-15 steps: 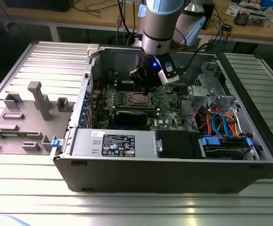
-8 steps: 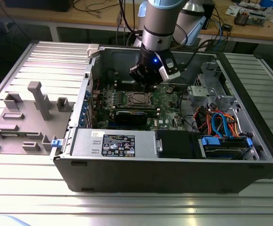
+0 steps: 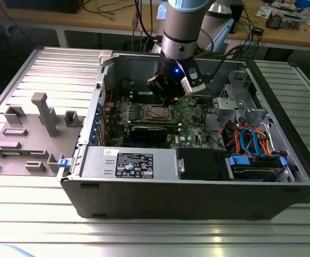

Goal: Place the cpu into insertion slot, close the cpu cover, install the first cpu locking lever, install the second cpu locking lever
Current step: 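Install the second cpu locking lever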

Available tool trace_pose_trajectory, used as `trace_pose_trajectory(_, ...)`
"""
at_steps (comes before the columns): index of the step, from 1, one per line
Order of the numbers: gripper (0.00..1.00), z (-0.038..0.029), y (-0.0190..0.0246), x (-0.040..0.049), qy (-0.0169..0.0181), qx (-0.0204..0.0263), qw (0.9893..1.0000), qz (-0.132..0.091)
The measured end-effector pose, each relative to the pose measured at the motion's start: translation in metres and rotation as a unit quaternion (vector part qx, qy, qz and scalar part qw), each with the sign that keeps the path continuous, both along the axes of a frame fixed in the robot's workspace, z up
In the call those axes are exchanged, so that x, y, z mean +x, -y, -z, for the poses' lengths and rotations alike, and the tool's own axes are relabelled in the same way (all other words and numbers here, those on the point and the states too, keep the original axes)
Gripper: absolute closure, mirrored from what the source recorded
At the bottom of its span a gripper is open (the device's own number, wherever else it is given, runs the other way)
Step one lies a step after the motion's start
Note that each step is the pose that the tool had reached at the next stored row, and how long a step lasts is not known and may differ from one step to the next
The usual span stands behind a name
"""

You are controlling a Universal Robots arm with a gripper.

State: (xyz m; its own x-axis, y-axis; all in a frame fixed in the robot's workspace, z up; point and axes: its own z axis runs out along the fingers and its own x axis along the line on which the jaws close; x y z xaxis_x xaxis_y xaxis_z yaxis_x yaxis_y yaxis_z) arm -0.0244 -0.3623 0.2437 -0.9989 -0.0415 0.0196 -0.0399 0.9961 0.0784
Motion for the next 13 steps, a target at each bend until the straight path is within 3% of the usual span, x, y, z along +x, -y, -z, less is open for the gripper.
trace_pose_trajectory(5,0.89,0.0,0.01,0.0,-0.0017,0.0,1.0,0.004)
trace_pose_trajectory(10,0.89,0.0,0.0233,0.0,-0.0027,0.0001,1.0,0.004)
trace_pose_trajectory(13,0.89,0.0001,0.0264,-0.0014,-0.0027,0.0,1.0,0.004)
